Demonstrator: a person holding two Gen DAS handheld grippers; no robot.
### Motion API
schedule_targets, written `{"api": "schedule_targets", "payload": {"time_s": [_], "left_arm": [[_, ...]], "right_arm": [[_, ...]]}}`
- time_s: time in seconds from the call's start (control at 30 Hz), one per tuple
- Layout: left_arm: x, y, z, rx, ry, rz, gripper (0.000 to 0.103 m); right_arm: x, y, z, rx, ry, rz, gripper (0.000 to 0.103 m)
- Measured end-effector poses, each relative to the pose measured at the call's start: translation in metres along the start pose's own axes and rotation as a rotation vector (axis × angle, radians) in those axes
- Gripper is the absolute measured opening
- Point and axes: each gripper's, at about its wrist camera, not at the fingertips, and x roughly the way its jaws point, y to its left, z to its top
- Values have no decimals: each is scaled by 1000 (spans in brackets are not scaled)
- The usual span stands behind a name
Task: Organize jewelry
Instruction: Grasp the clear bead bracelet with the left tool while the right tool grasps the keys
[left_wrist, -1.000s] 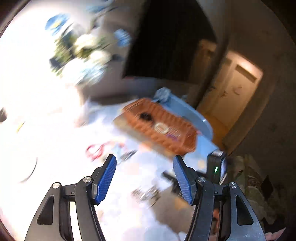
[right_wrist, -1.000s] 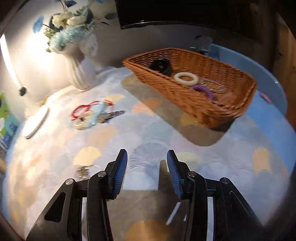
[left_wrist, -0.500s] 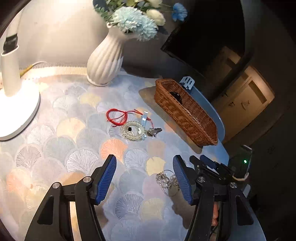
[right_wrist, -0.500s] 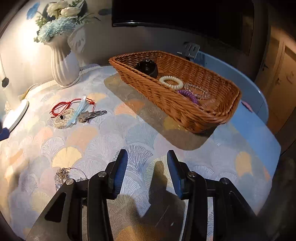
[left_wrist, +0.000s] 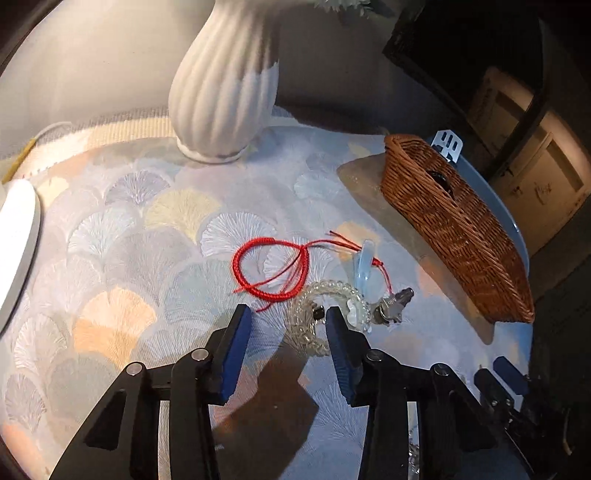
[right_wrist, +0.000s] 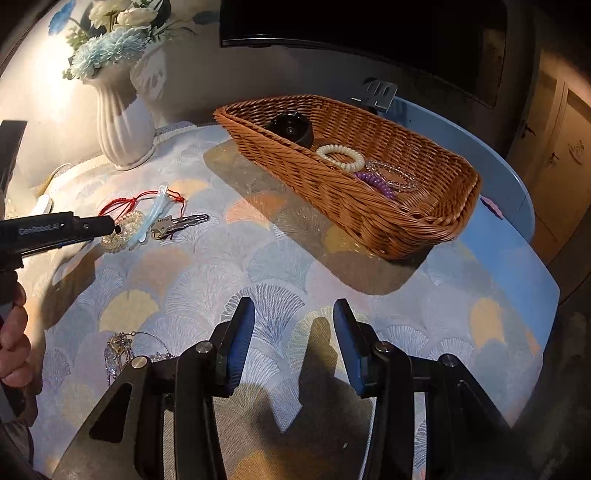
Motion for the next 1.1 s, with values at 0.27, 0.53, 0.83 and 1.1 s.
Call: {"api": "schedule_targets", "payload": {"time_s": [0.27,0.53,0.83,1.1], "left_arm": [[4,-36,-13,212,-17,175,8],[-48,-18,-39,213,19,34,8],[-55,23,-67,132,15,16,9],[-55,22,-67,158,4,39,9]], "right_arm": [[-6,9,-1,-40,-34,-21,48],[0,0,0,0,7,48,48],[21,19,49,87,172,406,48],[67,48,86,270,248,372,48]]}}
